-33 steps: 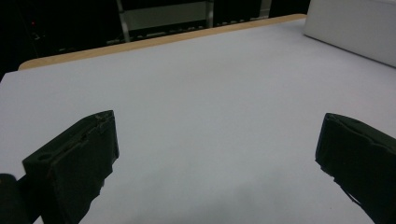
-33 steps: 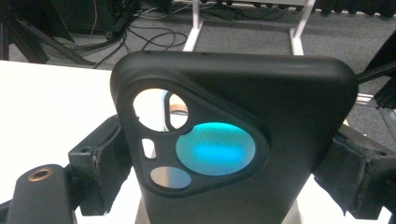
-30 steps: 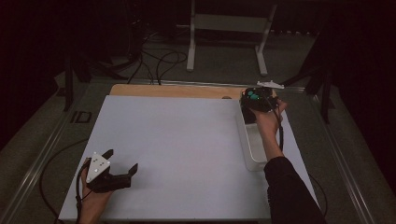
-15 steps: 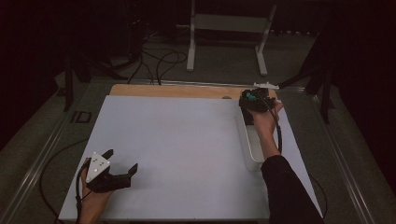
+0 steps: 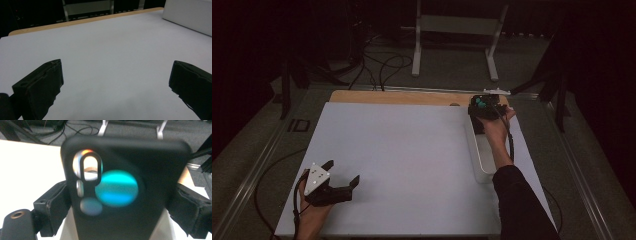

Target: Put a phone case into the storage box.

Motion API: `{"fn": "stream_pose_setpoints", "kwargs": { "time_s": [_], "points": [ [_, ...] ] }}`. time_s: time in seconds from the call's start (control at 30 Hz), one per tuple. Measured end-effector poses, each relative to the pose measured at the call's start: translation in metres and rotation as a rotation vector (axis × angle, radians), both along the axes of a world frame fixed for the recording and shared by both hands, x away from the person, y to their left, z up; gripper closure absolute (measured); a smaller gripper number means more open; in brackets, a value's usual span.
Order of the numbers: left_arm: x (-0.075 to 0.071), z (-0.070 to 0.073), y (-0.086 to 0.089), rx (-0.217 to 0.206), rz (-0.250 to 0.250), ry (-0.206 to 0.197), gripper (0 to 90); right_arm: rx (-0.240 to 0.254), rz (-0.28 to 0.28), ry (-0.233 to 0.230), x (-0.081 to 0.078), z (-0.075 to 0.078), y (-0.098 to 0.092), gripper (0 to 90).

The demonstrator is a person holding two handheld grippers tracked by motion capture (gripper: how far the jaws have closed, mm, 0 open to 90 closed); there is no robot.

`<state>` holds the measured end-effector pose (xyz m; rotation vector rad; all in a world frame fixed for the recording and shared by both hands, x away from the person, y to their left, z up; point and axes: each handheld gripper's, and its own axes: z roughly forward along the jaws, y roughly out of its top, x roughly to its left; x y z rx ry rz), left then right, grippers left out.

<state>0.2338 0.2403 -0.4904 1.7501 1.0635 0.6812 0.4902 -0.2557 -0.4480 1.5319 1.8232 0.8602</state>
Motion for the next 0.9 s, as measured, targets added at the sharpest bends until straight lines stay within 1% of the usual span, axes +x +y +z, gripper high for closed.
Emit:
{"fn": "stream_pose_setpoints", "kwargs": {
  "time_s": [0.17,0.27,0.4,0.7,0.9],
  "points": [
    [0.000,0.000,0.000,-0.001,0.001,0.002,0.2,0.003,0.001,0.011,0.000,-0.002,0.000,8.5],
    [0.000,0.000,0.000,0.001,0.000,0.001,0.2,-0.001,0.001,0.005,0.000,0.000,-0.002,8.5],
    [0.000,0.000,0.000,-0.002,0.002,0.000,0.2,0.009,0.001,0.001,-0.002,0.002,-0.004,8.5],
    [0.000,0.000,0.000,-0.001,0.003,-0.002,0.2,0.036,0.019,-0.017,-0.008,0.008,-0.004,8.5],
    [0.000,0.001,0.001,-0.003,0.005,-0.002,0.2,0.068,0.035,-0.023,-0.013,0.013,-0.005,7.9]
  ]
}}
